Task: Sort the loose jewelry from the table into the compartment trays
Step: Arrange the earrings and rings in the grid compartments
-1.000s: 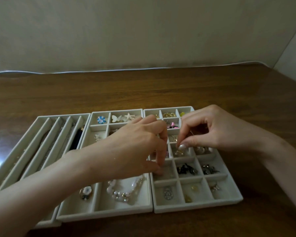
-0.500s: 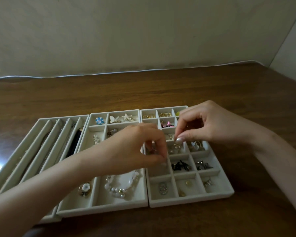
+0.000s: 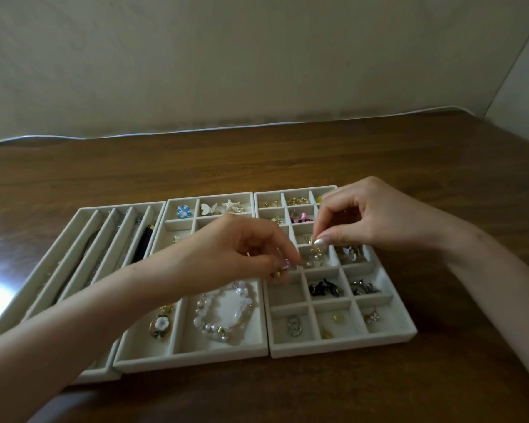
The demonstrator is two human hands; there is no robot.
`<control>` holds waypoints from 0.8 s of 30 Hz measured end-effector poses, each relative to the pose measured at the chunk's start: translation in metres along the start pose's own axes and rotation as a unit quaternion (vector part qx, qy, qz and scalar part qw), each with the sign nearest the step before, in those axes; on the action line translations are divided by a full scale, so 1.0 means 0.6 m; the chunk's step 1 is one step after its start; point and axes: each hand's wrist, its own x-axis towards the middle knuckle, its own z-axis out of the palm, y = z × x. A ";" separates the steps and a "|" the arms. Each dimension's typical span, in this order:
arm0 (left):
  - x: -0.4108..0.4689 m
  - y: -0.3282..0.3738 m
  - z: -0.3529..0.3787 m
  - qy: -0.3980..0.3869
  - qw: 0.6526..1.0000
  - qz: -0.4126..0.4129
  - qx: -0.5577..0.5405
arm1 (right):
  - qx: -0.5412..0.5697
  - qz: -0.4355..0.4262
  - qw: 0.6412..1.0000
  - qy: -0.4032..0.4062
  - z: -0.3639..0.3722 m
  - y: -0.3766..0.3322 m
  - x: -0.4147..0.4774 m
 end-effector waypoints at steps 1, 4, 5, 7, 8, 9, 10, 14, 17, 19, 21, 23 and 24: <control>0.001 0.000 0.000 0.002 1.000 -0.002 0.007 | -0.001 0.002 1.000 0.001 0.000 0.000 0.000; 0.002 -0.001 0.000 0.007 1.000 -0.018 0.010 | -0.003 0.007 1.000 0.001 0.001 0.000 0.001; 0.002 -0.001 0.000 0.006 1.000 -0.027 0.007 | -0.003 0.008 1.000 0.001 0.001 0.000 0.001; 0.002 -0.001 -0.001 0.000 0.999 -0.048 -0.015 | -0.004 0.010 1.000 0.001 0.002 0.000 0.001; 0.001 0.000 -0.001 -0.004 0.998 -0.056 -0.025 | -0.006 0.010 1.000 0.001 0.002 0.000 0.001; 0.001 0.001 0.000 -0.006 0.998 -0.059 -0.030 | -0.007 0.011 1.000 0.002 0.002 0.000 0.001; 0.000 0.002 0.002 -0.004 0.998 -0.057 -0.029 | -0.008 0.011 1.000 0.002 0.002 0.000 0.001; 0.002 0.002 0.013 0.045 0.997 -0.022 0.063 | -0.012 0.010 1.000 0.003 0.003 0.000 0.001; 0.002 0.003 0.023 0.074 0.977 0.036 0.197 | -0.009 0.008 1.000 0.004 0.003 -0.001 0.001; -0.001 0.006 0.029 0.079 0.957 0.067 0.272 | -0.010 0.007 1.000 0.007 0.003 -0.002 0.001; -0.004 0.010 0.034 0.071 0.939 0.075 0.328 | -0.011 0.007 1.000 0.008 0.003 -0.001 0.001; -0.006 0.012 0.037 0.064 0.927 0.078 0.360 | -0.014 0.007 1.000 0.009 0.003 -0.001 0.002; -0.006 0.014 0.037 0.063 0.923 0.079 0.372 | -0.016 0.006 1.000 0.009 0.003 -0.002 0.001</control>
